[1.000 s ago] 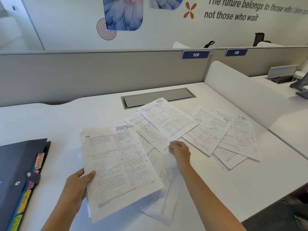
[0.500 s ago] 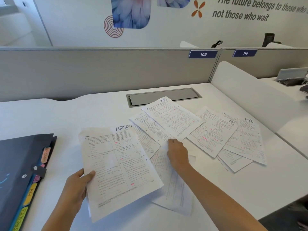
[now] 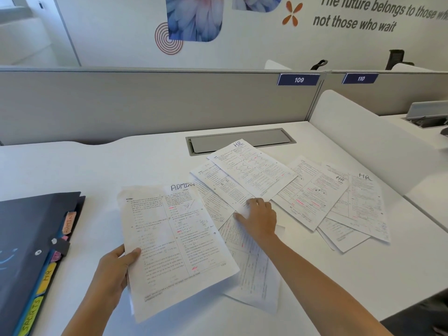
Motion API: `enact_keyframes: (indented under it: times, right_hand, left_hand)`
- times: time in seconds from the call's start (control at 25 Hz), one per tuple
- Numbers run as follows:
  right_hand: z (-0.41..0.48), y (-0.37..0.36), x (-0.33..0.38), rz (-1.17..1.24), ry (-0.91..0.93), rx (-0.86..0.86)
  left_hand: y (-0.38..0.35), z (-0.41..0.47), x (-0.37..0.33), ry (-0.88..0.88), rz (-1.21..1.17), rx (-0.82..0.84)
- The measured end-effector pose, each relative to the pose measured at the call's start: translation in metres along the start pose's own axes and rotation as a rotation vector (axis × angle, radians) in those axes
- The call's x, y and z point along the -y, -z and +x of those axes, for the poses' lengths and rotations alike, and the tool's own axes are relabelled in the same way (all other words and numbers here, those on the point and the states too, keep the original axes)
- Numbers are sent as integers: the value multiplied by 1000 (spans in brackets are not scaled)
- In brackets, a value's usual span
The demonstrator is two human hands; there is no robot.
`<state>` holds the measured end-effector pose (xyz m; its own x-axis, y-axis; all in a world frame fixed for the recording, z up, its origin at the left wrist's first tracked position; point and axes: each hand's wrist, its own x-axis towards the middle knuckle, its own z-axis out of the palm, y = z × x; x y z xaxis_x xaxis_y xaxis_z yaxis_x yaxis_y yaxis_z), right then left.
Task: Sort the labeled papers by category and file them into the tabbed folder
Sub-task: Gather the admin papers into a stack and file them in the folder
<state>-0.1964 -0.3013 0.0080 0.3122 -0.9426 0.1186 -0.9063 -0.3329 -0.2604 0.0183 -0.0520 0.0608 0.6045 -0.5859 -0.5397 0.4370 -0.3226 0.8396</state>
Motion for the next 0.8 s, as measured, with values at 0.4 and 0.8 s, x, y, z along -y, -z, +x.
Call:
enact_keyframes:
  times: [0.4,0.8]
  right_hand:
    - [33,16,12,13,-50,168]
    - [33,20,16,-183,65,133]
  left_hand:
    - [4,2,-1,-8,1,-17]
    - [-3,2,6,2,-4,-13]
